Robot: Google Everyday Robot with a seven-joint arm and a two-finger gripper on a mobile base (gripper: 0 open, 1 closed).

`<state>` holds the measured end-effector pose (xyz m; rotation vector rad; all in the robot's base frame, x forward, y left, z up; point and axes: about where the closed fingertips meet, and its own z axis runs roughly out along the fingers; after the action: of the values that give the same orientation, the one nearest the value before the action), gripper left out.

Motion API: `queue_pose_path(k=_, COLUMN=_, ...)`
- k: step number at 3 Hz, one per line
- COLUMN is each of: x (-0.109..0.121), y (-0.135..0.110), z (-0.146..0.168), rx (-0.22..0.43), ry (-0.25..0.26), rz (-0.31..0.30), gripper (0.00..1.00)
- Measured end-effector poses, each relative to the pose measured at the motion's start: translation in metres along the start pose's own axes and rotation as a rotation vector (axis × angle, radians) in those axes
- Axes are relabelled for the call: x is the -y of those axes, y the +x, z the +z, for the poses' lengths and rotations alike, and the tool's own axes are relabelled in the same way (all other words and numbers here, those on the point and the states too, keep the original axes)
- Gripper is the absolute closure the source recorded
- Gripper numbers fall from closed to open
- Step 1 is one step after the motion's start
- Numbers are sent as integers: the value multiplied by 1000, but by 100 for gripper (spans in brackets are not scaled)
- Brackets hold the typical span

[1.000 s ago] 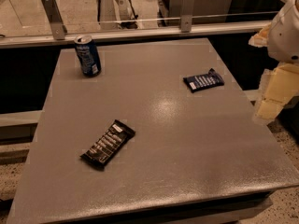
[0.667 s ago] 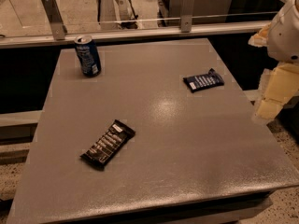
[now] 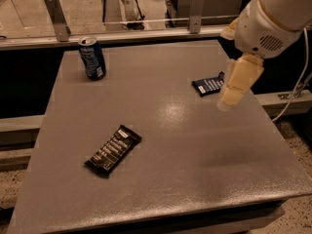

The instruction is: Knock pepsi can over

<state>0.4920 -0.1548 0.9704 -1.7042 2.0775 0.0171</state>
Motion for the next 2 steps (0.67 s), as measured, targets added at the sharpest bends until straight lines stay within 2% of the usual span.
queue_pose_path(k=1, x=22, y=-47, z=33, rx=123, ry=-15, rz=1, gripper=0)
queue_pose_path(k=2, x=22, y=-47, z=33, rx=123, ry=-15, rz=1, gripper=0)
